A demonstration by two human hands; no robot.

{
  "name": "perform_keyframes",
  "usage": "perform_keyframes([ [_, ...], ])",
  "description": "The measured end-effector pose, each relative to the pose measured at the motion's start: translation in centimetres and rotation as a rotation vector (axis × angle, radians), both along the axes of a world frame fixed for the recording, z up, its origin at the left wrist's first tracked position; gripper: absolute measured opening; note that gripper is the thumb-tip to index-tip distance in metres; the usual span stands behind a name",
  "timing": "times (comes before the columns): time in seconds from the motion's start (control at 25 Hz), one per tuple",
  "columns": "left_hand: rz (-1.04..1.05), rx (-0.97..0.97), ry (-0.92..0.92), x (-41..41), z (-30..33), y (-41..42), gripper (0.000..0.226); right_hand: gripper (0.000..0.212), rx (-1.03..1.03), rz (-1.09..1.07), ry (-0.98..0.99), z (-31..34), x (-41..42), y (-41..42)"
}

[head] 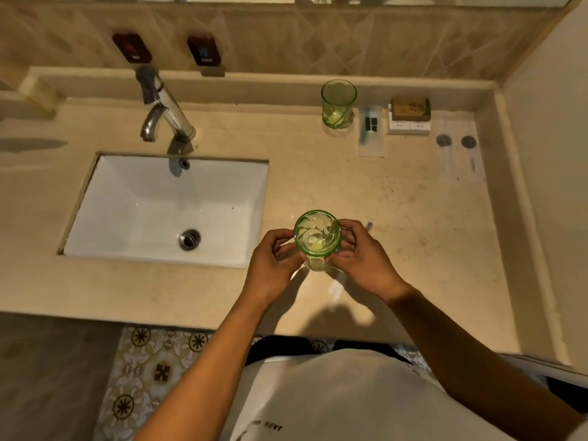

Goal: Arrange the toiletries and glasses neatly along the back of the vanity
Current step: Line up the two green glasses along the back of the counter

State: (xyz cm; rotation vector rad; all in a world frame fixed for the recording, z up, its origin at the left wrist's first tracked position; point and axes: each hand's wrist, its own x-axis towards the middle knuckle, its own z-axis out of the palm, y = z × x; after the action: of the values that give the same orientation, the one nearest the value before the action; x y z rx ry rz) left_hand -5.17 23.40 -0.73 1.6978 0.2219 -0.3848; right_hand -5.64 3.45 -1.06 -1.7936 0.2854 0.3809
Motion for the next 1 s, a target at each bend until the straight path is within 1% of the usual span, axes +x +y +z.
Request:
perform_keyframes([
  [0.12, -0.031, -0.013, -0.024, 4.0, 0.3, 3.3, 0.044, 0.069, -0.034, -0.038, -0.004, 0.1, 3.5, 3.8],
  [0.24, -0.060, -0.041, -0.024, 7.6, 0.2, 5.3, 0.049, 0.065, -0.069, -0.107, -0.021, 0.3, 6.3, 6.6],
  [0.48, -0.048, -0.067, -0.021, 12.8, -0.3, 4.8, 0.062, 0.059, -0.107, -0.234, -0.045, -0.2, 11.3, 8.1],
  [0.64, -0.033, -0.151, 0.060, 16.5, -1.1, 3.9, 0.067, 0.056, -0.199, -0.242, -0.184, -0.8, 14.8, 8.1],
  [0.72, -0.038, -0.114, 0.032, 18.5, -1.0, 3.4, 0.066, 0.058, -0.227, -0.287, -0.172, -1.0, 16.9, 8.1],
  [0.84, -0.056, 0.027, -0.087, 22.1, -0.8, 2.2, 0.074, 0.061, -0.284, -0.284, -0.136, -1.5, 20.7, 7.5],
  [0.92, -0.061, 0.051, -0.081, 24.2, -1.3, 1.5, 0.076, 0.059, -0.243, -0.290, -0.119, -2.0, 22.6, 7.0],
  [1.0, -0.057, 0.039, -0.080, 25.8, -1.8, 1.1, 0.072, 0.060, -0.211, -0.322, -0.123, -2.2, 23.8, 6.8],
])
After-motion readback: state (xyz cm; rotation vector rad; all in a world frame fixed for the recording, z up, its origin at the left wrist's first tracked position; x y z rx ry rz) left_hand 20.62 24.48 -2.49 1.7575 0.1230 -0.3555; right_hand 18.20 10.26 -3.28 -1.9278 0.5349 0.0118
